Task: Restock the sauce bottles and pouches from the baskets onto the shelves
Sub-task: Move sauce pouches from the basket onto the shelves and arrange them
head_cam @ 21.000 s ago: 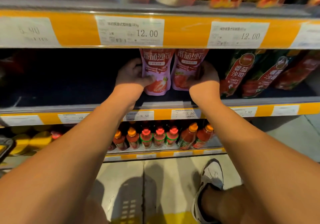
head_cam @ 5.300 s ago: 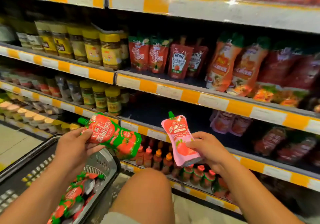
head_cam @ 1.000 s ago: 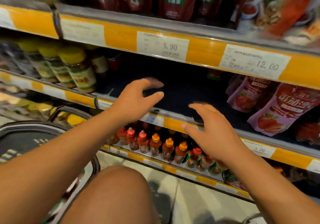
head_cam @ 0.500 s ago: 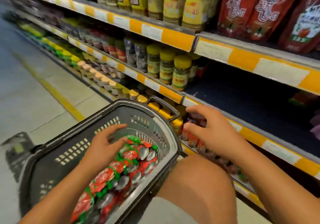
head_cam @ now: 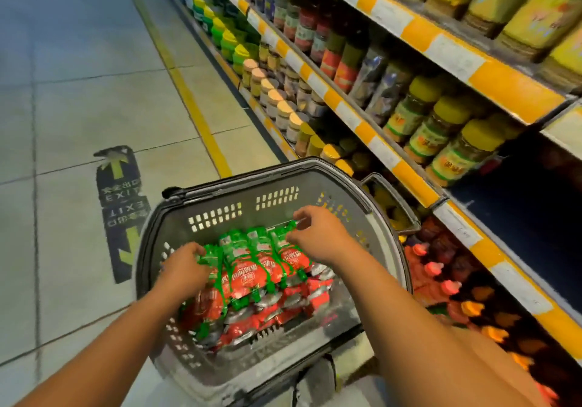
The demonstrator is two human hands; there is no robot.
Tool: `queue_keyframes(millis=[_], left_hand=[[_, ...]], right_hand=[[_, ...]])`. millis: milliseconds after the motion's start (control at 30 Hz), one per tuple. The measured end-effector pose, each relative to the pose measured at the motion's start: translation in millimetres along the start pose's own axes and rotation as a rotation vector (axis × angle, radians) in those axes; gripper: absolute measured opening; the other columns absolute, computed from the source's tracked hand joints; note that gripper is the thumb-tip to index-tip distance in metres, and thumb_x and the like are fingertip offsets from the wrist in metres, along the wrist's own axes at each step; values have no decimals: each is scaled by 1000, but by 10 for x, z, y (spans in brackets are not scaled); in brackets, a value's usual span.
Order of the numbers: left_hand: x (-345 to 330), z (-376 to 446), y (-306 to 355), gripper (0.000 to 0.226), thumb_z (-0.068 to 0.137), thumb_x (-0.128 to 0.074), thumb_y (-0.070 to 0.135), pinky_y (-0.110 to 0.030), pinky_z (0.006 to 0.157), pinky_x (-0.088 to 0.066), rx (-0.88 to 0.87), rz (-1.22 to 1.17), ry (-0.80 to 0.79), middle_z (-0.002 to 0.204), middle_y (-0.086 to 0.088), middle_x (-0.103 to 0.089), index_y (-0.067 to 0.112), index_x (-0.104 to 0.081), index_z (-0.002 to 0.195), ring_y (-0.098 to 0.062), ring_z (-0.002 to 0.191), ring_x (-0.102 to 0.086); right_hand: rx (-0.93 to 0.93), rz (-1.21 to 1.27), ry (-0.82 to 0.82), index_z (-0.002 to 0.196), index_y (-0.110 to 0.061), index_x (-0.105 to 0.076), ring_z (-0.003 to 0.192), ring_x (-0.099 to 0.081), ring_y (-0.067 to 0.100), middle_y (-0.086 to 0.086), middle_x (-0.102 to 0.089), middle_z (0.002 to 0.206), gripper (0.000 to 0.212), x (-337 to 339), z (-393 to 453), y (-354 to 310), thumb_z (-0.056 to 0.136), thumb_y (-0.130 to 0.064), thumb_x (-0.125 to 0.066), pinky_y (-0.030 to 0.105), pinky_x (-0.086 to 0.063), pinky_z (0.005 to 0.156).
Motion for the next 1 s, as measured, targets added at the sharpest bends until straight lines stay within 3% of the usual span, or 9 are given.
queue_keyframes(millis=[100,233,367,467,600,767,900,1000], left_hand=[[-93,12,-48,33,87,-67,20,-37,86,-55,7,155,-106,118,-15,-68,14,-61,118,-33,105,-66],[-338,-49,-76,44,87,-64,33,-39,94,-54,-18,373,-224,129,-17,-58,17,-53,126,-36,114,-63],[-603,-121,-144,91,86,-73,25,-47,101,-52,10,545,-353,147,-26,-33,20,-14,156,-42,123,-57],[-663,-158,-119,113,87,-76,20,-50,105,-48,28,667,-370,155,-35,-17,24,8,161,-47,133,-47],[-713,-168,-83,106,92,-72,24,-52,104,-49,1,770,-302,152,-38,-20,22,7,162,-48,133,-44],[-696,-133,-64,109,87,-76,30,-50,97,-52,21,746,-244,146,-25,-32,26,4,161,-40,127,-47],[-605,-125,30,107,85,-74,35,-49,92,-53,19,711,-164,146,-19,-39,22,1,161,-36,125,-50],[-436,-117,61,95,81,-74,33,-48,88,-54,-23,664,-124,138,-14,-46,21,-16,154,-34,117,-56]], right_hand=[[-77,-57,-99,132,-8,-58,79,-61,26,10,-64,102,46,-430,198,79,91,-21,-75,34,-48,69],[-89,-311,-174,138,-12,-57,118,-63,33,14,-64,133,53,-876,326,286,89,-20,-74,39,-54,97],[45,-547,-195,143,-15,-50,122,-61,36,12,-58,136,59,-1141,351,397,87,-10,-71,43,-55,93],[198,-726,-192,148,-16,-43,126,-55,38,12,-48,143,64,-1284,345,400,89,-5,-65,48,-54,94],[300,-835,-212,156,-25,-32,137,-43,38,10,-36,156,75,-1441,374,384,91,-6,-63,50,-49,103],[333,-920,-235,161,-31,-16,144,-36,41,7,-16,170,81,-1646,456,490,96,-7,-58,54,-41,107],[289,-970,-229,163,-32,-8,138,-44,44,16,-18,168,81,-1703,528,567,99,-8,-51,55,-46,99],[281,-953,-215,162,-26,-12,123,-57,46,22,-24,164,80,-1722,547,559,96,-5,-53,52,-52,87]])
Point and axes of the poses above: each hand's wrist, its own z-axis towards the middle knuckle, its own x-axis out of the back of the hand, y = z × x, the point moved 3 cm from there along z, towards the middle knuckle
